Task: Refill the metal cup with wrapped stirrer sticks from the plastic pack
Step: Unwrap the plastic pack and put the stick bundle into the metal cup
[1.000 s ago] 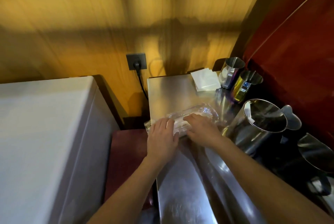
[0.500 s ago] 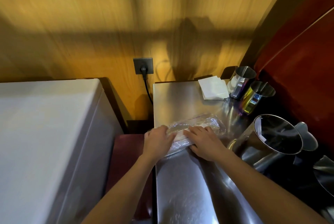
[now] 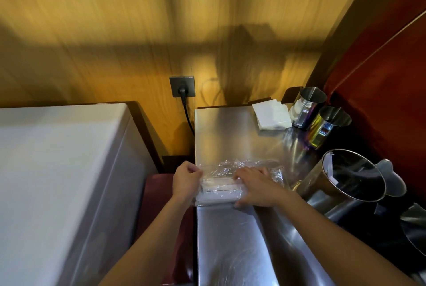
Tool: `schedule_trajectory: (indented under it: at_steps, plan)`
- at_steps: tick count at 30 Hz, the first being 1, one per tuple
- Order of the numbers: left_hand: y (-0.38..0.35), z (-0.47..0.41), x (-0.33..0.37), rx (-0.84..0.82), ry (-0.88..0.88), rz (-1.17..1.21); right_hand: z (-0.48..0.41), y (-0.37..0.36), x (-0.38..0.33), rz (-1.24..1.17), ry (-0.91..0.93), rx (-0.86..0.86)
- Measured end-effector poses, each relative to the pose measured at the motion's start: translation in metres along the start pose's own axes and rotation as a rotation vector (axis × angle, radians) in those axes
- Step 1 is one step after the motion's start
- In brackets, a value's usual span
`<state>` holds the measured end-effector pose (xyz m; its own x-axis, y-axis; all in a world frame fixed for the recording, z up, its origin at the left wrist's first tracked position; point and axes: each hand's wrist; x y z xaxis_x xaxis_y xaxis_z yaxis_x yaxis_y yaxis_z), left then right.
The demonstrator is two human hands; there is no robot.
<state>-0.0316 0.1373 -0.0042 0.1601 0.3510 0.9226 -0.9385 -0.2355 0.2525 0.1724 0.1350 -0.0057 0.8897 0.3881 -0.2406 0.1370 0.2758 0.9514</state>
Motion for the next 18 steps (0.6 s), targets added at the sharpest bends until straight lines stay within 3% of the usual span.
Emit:
schedule_trajectory:
  at_steps: [2,5,10,13,18]
  plan:
    - [-0.001,0.002,-0.003,0.004,-0.006,0.039,0.001,0.001,-0.002,0.089,-0.009,-0.082]
    - [-0.003,0.003,-0.003,0.013,-0.042,0.086,0.004,0.002,-0.012,0.222,-0.001,-0.067]
    - [0.0,0.0,0.006,0.049,-0.069,0.176,0.022,0.007,-0.029,0.497,0.067,0.303]
    - [0.004,-0.002,0.007,0.042,-0.036,0.236,0.038,-0.004,-0.033,0.463,0.152,0.475]
    - [0.004,-0.002,0.007,0.02,-0.062,0.222,0.057,-0.006,-0.03,0.258,0.21,0.352]
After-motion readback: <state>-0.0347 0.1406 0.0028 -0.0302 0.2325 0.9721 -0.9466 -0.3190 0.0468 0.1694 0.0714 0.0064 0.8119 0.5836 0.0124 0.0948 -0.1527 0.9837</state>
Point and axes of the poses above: each hand's wrist, its own z-axis away from the middle knuckle, its own y-axis out of the back of the hand, x = y × z, and after that the axes turned 7 degrees about z, right-handed
